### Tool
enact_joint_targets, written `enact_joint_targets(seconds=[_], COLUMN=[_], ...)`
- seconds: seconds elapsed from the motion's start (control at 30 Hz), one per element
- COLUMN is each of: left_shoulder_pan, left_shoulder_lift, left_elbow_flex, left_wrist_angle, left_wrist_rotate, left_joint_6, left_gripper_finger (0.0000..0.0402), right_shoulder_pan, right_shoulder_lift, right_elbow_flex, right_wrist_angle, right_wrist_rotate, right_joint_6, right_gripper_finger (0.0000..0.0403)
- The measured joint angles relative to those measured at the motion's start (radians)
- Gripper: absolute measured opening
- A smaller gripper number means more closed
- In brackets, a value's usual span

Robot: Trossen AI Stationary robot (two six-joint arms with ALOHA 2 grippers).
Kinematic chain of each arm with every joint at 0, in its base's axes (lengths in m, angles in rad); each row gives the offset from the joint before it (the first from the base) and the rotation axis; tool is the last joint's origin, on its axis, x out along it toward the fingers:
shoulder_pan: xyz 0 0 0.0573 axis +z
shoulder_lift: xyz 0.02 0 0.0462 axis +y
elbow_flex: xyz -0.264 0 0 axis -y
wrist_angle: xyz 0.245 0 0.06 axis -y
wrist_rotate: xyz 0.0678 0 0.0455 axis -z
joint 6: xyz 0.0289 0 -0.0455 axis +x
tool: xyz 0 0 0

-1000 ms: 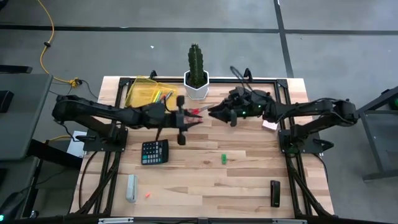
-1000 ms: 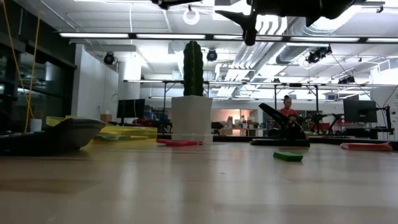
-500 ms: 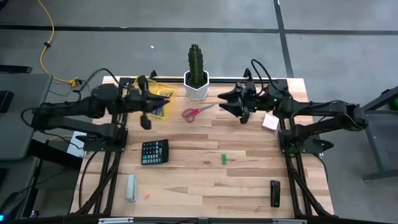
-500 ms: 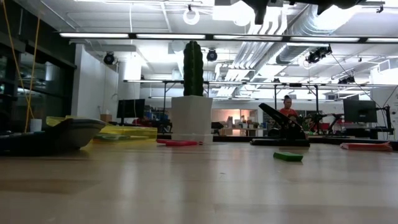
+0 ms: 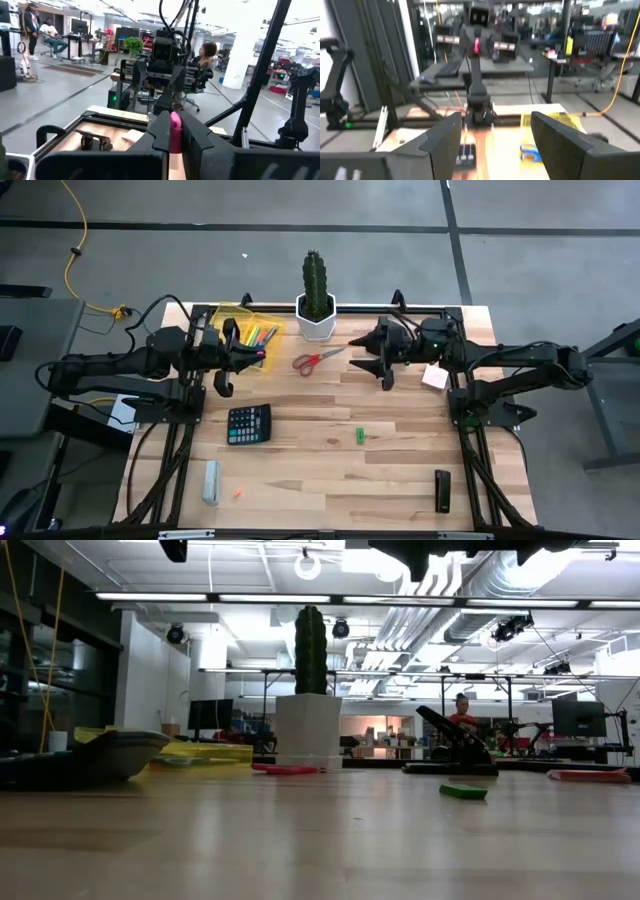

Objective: Pack school essentials
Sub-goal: Put the pink cap eraser into the transparent yellow supply box

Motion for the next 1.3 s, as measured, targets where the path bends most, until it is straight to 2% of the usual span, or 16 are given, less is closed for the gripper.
enact_joint_targets(seconds=[0.2, 0.33, 0.43, 0.53, 0.67, 0.87, 1.1, 1.3], left_shoulder_pan=[0.000, 0.021, 0.090, 0.204, 0.377, 0.590, 0.655, 0.651], left_shoulder_lift=[0.005, 0.014, 0.045, 0.112, 0.243, 0.518, 0.822, 0.927], left_elbow_flex=[0.000, 0.003, 0.042, 0.112, 0.162, 0.159, 0.158, 0.158], left_wrist_angle=[0.002, -0.040, -0.210, -0.435, -0.594, -0.577, -0.491, -0.471], left_wrist_rotate=[-0.042, -0.190, -0.321, -0.344, -0.300, -0.117, 0.044, 0.048], left_joint_6=[-0.009, -0.079, -0.153, -0.189, -0.189, -0.130, -0.128, -0.146], left_gripper_finger=[0.0004, 0.0005, 0.0005, 0.0005, 0.0005, 0.0005, 0.0005, 0.0009], right_shoulder_pan=[0.001, 0.001, 0.001, 0.001, 0.001, 0.001, 0.001, 0.001], right_shoulder_lift=[0.000, 0.000, 0.000, 0.000, 0.000, 0.000, 0.000, 0.000], right_elbow_flex=[0.000, 0.000, 0.000, 0.000, 0.000, 0.000, 0.000, 0.000], right_wrist_angle=[-0.030, -0.030, -0.030, -0.030, -0.030, -0.038, -0.074, -0.074], right_wrist_rotate=[0.004, 0.005, 0.005, 0.020, 0.053, 0.057, 0.101, 0.101], right_joint_6=[0.004, 0.007, 0.007, 0.007, 0.007, 0.030, 0.052, 0.052], right_gripper_finger=[0.0232, 0.0232, 0.0232, 0.0232, 0.0232, 0.0232, 0.0232, 0.0232])
